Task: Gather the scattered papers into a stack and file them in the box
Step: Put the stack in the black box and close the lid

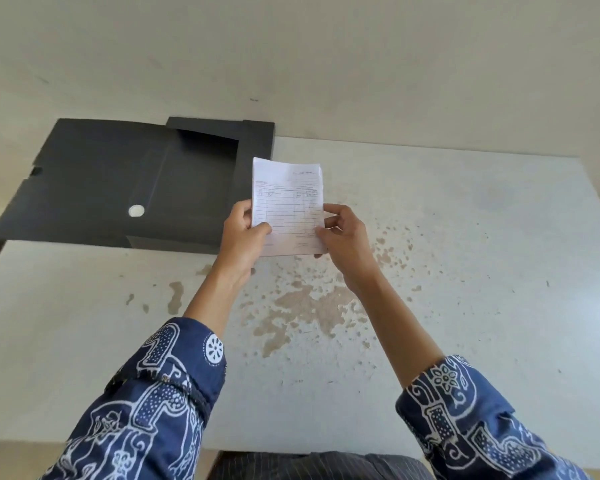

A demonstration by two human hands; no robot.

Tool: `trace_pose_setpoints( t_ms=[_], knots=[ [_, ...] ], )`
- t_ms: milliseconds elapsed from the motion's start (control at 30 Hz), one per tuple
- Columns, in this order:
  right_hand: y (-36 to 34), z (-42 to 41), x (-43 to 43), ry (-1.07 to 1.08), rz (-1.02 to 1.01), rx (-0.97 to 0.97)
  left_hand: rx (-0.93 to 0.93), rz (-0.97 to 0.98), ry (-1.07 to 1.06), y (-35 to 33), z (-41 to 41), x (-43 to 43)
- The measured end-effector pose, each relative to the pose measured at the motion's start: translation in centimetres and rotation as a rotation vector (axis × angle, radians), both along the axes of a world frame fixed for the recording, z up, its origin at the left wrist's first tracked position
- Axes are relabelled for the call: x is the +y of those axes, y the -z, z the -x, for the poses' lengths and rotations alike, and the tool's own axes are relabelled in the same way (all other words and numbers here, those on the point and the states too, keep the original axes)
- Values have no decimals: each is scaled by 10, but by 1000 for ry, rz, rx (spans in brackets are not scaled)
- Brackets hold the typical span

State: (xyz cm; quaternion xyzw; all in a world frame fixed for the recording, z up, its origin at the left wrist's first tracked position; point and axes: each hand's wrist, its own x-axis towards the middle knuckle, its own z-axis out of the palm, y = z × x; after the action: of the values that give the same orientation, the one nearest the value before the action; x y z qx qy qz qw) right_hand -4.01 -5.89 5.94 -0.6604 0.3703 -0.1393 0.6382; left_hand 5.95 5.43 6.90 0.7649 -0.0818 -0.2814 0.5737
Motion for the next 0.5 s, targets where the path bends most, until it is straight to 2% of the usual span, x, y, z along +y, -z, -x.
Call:
trace_pose_setpoints(
  t_ms=[300,433,500],
  knots=[
    [14,-101,53,17,-7,79,14,-77,4,6,-111,48],
    [25,-132,63,45,76,144,5,-101,10,21,-160,53],
    [32,-144,63,53,186,203,-1,-115,17,28,-182,54]
  ],
)
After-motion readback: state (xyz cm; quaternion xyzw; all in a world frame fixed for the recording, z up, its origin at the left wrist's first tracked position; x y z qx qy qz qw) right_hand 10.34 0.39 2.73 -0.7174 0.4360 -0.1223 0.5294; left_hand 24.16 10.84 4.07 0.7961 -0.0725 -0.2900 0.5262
